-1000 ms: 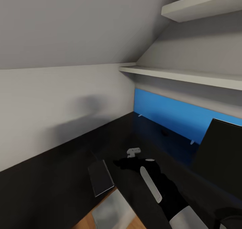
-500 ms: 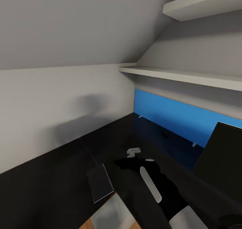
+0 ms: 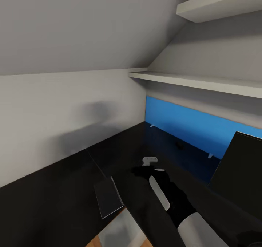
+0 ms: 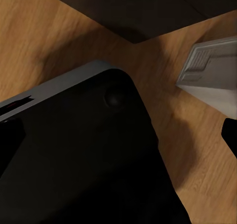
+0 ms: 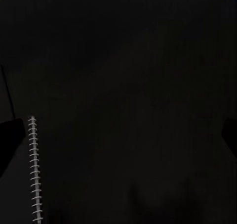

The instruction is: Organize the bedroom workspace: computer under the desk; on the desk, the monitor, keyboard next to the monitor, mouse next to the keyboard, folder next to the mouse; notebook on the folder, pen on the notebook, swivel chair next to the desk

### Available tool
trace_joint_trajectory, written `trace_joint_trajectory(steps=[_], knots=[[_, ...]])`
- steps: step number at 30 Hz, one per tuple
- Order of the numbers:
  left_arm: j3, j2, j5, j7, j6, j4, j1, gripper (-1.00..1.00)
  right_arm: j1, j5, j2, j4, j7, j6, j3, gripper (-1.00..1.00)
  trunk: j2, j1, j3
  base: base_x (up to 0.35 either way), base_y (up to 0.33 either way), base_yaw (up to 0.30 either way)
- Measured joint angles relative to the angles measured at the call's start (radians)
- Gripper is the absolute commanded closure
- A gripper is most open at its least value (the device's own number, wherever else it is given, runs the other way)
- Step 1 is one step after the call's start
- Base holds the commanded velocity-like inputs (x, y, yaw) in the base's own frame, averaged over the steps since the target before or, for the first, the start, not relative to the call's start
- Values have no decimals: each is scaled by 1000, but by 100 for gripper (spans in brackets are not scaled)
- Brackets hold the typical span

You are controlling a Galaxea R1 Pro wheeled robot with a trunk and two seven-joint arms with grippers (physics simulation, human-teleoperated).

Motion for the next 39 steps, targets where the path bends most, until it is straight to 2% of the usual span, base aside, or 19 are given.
trace_joint_trajectory(steps=[3,6,9,13,16,20,21,23,24,28,34,39], knots=[[0,1,0,0,0,0,0,-100,-45,-2,5,76,-76,-72,-30,-100,0,0,0,0,0,0],[0,1,0,-1,0,0,0,-100,-90,-4,7,163,-124,-154,-73,-100,0,0,0,0,0,0],[0,1,0,-2,0,0,0,-100,-132,-6,8,252,-153,-241,-112,-100,0,0,0,0,0,0],[0,1,-1,-2,0,0,0,-100,-168,-8,8,331,-174,-333,-138,-100,0,0,0,0,0,0],[0,0,-1,-3,0,0,0,-100,-217,-9,-10,383,-184,-386,-167,-100,0,0,0,0,0,0],[-1,0,0,-5,0,0,0,-100,-313,-11,-58,516,-184,-406,-247,-100,0,0,0,0,0,0],[-1,0,0,-5,0,0,0,-100,-365,-10,-77,579,-182,-409,-276,-100,0,0,0,0,0,0],[-1,0,-1,-5,0,0,0,-100,-425,-15,-97,636,-181,-412,-295,-100,0,0,0,0,0,0],[-1,0,-1,-5,0,0,0,-100,-474,-17,-115,680,-180,-414,-308,-100,0,0,0,0,0,0],[-2,0,-1,-6,0,0,0,-100,-559,-28,-152,735,-178,-417,-324,-100,0,0,0,0,0,0],[-5,0,-2,-6,0,-1,0,-100,-590,-27,-166,738,-167,-395,-326,-100,0,0,-3,0,0,0],[-43,2,-6,-4,1,0,0,-100,-640,-19,-168,737,-164,-332,-322,-100,0,0,-11,0,0,0]])
